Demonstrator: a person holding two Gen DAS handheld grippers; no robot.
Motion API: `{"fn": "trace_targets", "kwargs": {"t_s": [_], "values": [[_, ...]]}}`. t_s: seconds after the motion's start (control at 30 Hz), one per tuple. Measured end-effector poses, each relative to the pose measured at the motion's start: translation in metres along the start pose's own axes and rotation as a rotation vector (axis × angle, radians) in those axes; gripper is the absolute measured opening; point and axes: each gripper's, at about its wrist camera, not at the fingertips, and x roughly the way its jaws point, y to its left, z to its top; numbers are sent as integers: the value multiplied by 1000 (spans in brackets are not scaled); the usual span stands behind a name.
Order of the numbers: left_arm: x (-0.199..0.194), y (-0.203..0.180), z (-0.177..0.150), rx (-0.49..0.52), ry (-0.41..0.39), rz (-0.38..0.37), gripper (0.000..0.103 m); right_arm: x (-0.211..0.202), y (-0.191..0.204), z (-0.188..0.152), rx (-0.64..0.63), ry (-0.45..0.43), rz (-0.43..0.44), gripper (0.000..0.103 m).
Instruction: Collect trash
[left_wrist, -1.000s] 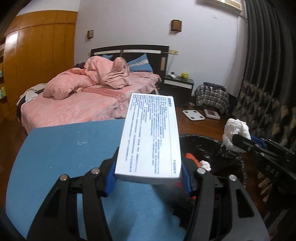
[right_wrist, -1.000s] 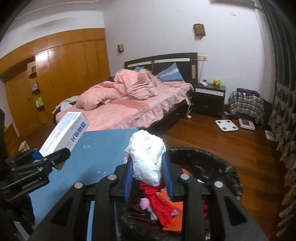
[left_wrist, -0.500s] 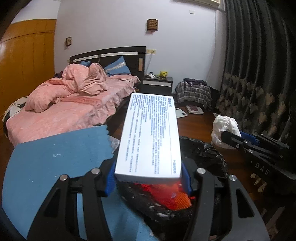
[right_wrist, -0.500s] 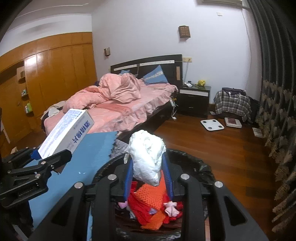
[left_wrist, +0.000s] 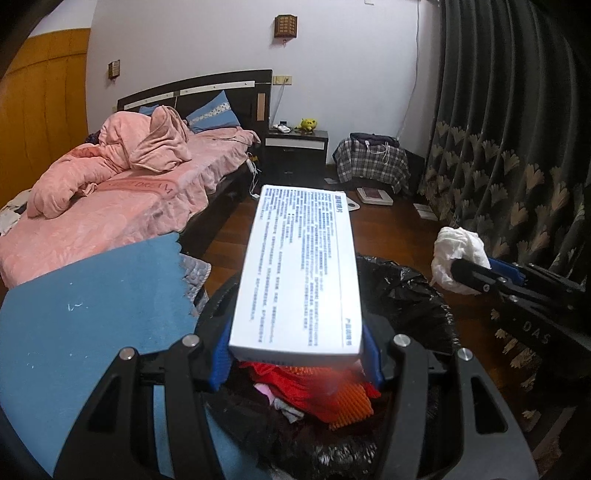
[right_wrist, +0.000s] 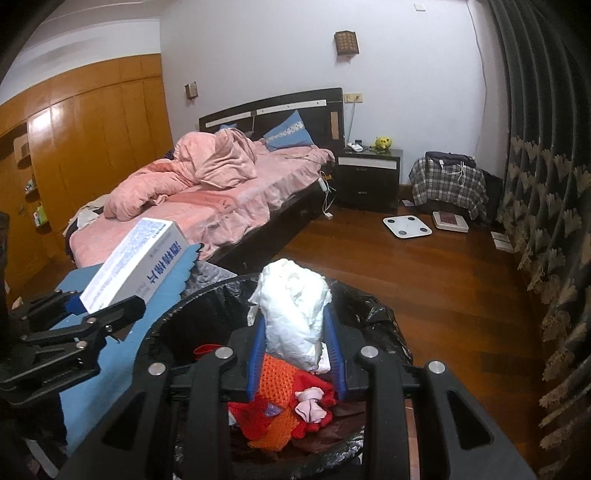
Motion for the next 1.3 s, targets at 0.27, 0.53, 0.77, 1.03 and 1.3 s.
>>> {"fn": "trace_targets", "kwargs": {"t_s": [0.27,0.53,0.77,1.03,1.3], "values": [[30,9,2,-7,33,-42,57,25,-9,-1,-1,38,-10,36],[34,26,3,-63,44,-42,77,37,-15,-5,15,57,-41,76],[4,37,0,-66,24,6,90,22,-14,-4,12,58,-18,97],[-48,52,-10,-81,34,88,94,-15,17,1,1,55,48,97],[-98,63,-18,-89,-11,151,94,-57,57,7,-41,18,93,97]]}}
